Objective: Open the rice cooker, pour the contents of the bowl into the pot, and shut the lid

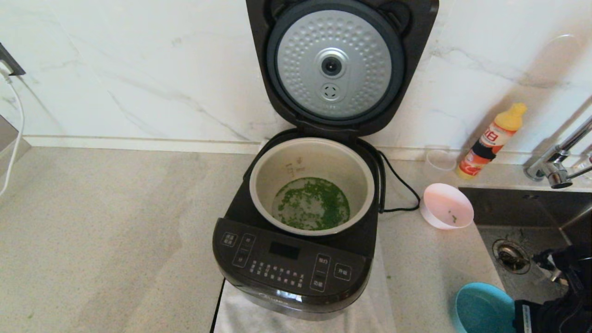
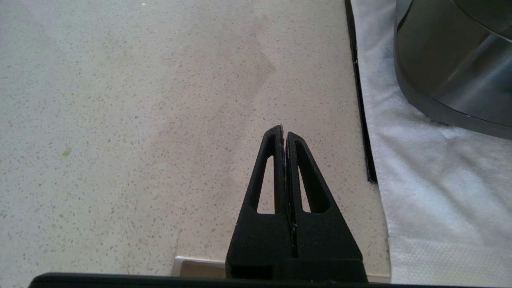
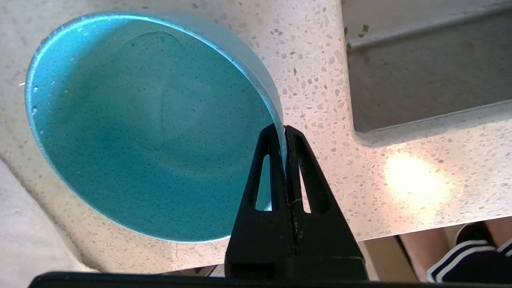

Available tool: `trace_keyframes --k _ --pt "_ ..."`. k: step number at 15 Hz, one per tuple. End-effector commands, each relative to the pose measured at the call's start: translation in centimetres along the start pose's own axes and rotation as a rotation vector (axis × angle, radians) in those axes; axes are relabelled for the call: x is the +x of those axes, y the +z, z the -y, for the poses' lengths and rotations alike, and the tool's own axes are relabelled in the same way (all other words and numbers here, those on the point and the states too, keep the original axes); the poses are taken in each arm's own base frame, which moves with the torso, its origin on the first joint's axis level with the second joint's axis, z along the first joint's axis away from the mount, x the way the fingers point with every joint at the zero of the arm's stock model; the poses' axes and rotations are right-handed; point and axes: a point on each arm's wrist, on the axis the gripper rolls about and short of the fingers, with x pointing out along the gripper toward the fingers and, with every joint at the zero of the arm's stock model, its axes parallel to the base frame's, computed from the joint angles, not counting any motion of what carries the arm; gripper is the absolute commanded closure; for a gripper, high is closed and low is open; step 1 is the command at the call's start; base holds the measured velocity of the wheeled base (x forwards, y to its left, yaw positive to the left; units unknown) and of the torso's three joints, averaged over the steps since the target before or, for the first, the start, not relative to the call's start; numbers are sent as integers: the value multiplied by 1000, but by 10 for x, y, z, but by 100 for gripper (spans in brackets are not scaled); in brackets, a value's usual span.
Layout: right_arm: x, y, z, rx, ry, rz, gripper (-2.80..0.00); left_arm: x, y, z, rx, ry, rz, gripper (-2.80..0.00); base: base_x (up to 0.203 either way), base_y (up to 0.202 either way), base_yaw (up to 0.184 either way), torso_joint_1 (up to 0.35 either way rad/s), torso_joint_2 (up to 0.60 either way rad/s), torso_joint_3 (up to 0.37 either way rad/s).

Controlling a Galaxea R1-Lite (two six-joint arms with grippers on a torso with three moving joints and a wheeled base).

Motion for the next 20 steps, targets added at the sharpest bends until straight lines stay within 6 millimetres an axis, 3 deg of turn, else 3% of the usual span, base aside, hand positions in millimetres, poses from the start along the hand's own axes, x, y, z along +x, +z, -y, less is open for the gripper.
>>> trace_keyframes --k 1,4,5,11,15,16,20 --pt "7 2 1 14 -5 -23 0 0 0 0 0 0 -2 0 0 0 0 0 0 0" --pt "10 5 -1 15 13 -33 0 0 0 0 0 0 -2 0 0 0 0 0 0 0" --pt "11 6 -1 17 15 -37 -280 0 0 0 0 0 -1 0 0 0 0 0 0 0" --pt "7 16 -3 26 23 7 -280 0 0 0 0 0 -2 0 0 0 0 0 0 0" --pt "-35 48 16 167 -1 254 -280 0 0 0 0 0 0 0 0 0 0 0 0 0" --pt "-47 55 22 164 -20 301 0 0 0 0 0 0 -2 0 0 0 0 0 0 0" --pt "-78 69 46 205 -168 417 0 0 0 0 0 0 -2 0 0 0 0 0 0 0"
